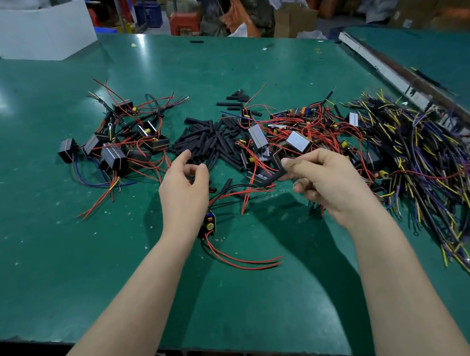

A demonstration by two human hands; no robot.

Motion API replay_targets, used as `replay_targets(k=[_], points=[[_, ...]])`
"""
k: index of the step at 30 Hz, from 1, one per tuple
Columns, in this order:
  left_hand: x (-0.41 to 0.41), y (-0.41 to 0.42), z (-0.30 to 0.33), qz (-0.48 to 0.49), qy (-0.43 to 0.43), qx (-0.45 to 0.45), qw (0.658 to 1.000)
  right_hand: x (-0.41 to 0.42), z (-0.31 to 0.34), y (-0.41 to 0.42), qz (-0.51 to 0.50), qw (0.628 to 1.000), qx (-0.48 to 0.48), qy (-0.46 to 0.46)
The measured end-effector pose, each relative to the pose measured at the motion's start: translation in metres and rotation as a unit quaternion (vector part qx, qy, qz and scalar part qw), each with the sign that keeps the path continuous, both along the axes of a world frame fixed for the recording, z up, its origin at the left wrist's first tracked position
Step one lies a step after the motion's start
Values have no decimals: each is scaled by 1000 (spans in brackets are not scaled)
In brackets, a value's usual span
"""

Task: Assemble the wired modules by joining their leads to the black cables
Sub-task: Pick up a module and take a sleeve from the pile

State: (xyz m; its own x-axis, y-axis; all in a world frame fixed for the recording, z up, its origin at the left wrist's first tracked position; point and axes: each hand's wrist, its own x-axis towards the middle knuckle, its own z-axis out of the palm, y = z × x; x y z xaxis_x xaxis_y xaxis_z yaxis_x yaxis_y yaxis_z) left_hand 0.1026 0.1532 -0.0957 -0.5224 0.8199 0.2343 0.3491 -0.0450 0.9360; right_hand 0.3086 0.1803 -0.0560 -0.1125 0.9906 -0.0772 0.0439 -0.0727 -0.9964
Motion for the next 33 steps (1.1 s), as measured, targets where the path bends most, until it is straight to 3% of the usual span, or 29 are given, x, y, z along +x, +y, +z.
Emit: replay_targets(k=[10,23,33], points=[[0,2,0,2,-3,-6,1000,-3,-7,-11,-102,993,-38,37],[1,1,0,7,-7,-7,1000,-9,-4,-17,-78,991,-102,29],[1,2,0,8,-5,-4,1000,-12,1,-17,-38,986,-136,87]])
